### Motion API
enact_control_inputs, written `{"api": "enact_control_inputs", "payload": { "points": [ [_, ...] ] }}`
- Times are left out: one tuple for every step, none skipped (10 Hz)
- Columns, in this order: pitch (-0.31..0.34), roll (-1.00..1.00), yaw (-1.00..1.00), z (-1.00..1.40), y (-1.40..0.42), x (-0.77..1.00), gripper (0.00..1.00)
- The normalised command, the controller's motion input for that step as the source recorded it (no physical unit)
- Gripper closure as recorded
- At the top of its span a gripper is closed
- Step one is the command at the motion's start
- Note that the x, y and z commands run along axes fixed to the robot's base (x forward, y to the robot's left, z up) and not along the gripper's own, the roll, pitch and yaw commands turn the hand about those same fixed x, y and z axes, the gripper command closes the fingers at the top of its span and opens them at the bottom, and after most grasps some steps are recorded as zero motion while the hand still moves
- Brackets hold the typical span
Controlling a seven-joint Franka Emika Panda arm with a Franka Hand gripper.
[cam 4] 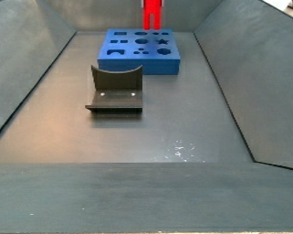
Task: Pick up the square-circle object. Move up. Move to above the board. Insert the square-circle object.
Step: Insert the square-circle object.
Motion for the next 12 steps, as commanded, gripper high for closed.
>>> {"api": "enact_control_inputs", "payload": {
  "points": [
    [-0.037, 0.09, 0.0, 0.0, -0.11, -0.27, 1.0],
    [-0.054, 0.14, 0.0, 0.0, -0.19, -0.32, 1.0],
    [-0.029, 0.12, 0.0, 0.0, -0.15, -0.25, 1.0],
    [-0.036, 0.1, 0.0, 0.0, -0.11, -0.25, 1.0],
    [-0.041, 0.1, 0.0, -0.07, -0.07, -0.22, 1.0],
    [-0.043, 0.13, 0.15, -0.14, 0.0, -0.13, 1.0],
    [-0.039, 0.15, 0.26, -0.17, 0.0, -0.04, 1.0],
    [-0.02, 0.13, 0.14, -0.13, -0.1, 0.0, 1.0],
    [0.0, 0.1, 0.07, -0.11, -0.09, 0.0, 1.0],
    [0.0, 0.09, 0.03, -0.11, -0.12, 0.0, 1.0],
    [0.0, 0.09, 0.01, -0.09, -0.13, 0.0, 1.0],
    [0.0, 0.09, 0.0, -0.02, -0.09, 0.14, 1.0]
  ]
}}
